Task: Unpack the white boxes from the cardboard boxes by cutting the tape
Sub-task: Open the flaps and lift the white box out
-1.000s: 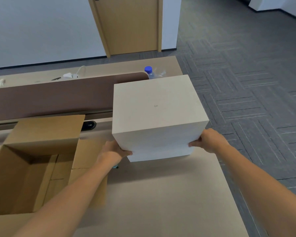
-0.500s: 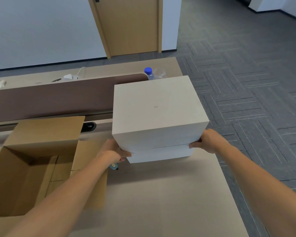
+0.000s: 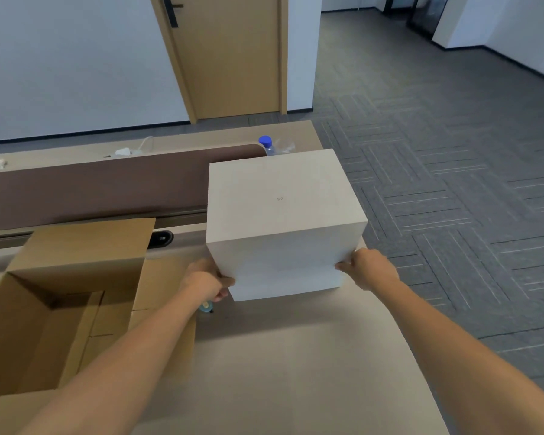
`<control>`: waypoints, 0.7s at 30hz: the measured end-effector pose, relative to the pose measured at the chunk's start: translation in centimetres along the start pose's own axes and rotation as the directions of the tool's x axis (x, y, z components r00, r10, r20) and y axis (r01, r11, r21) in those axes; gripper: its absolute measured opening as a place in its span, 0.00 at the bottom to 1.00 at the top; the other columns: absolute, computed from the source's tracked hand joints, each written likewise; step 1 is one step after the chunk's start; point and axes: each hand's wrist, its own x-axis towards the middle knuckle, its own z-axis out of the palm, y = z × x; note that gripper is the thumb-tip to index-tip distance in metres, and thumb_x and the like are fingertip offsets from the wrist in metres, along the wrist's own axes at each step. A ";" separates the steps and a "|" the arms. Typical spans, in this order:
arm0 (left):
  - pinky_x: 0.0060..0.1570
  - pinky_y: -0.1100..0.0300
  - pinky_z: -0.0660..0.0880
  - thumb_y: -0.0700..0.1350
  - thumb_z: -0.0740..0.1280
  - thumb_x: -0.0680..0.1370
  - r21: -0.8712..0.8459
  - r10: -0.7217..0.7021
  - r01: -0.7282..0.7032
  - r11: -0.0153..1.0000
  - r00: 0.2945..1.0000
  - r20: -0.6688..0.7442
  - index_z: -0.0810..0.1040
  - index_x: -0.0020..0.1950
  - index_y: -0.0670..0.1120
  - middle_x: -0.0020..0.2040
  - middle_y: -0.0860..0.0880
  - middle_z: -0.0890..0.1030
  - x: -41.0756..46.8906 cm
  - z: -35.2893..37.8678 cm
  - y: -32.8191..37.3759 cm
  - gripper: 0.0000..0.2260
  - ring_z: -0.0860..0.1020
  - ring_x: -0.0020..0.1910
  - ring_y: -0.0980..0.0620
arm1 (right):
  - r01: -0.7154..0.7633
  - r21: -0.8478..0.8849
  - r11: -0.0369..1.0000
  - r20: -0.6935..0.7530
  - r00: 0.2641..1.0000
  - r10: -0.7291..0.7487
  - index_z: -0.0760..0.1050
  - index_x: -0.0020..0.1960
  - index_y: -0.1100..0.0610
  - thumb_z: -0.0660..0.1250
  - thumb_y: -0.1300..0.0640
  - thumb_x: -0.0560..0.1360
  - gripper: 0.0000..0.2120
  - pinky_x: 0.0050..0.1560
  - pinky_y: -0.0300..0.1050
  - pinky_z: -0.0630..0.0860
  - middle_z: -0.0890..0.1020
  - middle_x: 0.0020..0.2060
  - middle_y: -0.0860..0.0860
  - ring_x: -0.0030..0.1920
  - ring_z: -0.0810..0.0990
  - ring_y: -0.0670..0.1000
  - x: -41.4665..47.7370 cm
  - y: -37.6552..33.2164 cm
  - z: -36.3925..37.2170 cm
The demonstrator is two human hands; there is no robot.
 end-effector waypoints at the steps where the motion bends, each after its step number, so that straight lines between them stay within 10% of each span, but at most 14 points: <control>1: 0.38 0.57 0.83 0.36 0.72 0.76 0.040 0.008 -0.008 0.999 1.000 -0.007 0.78 0.53 0.38 0.43 0.40 0.84 -0.6 -0.2 -0.3 0.07 0.83 0.37 0.47 | -0.031 0.015 0.999 0.033 0.999 0.031 0.75 0.39 0.57 0.62 0.40 0.79 0.21 0.35 0.43 0.76 0.81 0.32 0.52 0.32 0.81 0.52 -0.7 -0.5 0.4; 12: 0.46 0.58 0.77 0.54 0.64 0.81 0.429 0.431 -0.369 0.824 0.901 -0.054 0.83 0.39 0.48 0.36 0.52 0.84 -5.4 -9.0 -6.6 0.16 0.81 0.39 0.55 | 0.251 0.370 0.895 0.201 0.918 -0.341 0.79 0.45 0.65 0.60 0.46 0.81 0.22 0.44 0.46 0.78 0.84 0.37 0.56 0.36 0.83 0.53 -8.5 -15.2 5.6; 21: 0.43 0.63 0.73 0.54 0.64 0.82 0.362 0.510 -0.419 0.833 0.835 -0.206 0.78 0.50 0.53 0.44 0.54 0.80 -2.4 -20.0 -16.4 0.07 0.78 0.44 0.58 | -0.011 0.516 0.857 0.185 0.978 -0.098 0.70 0.64 0.63 0.54 0.34 0.79 0.32 0.55 0.55 0.79 0.78 0.55 0.57 0.50 0.81 0.57 -11.8 -23.7 10.0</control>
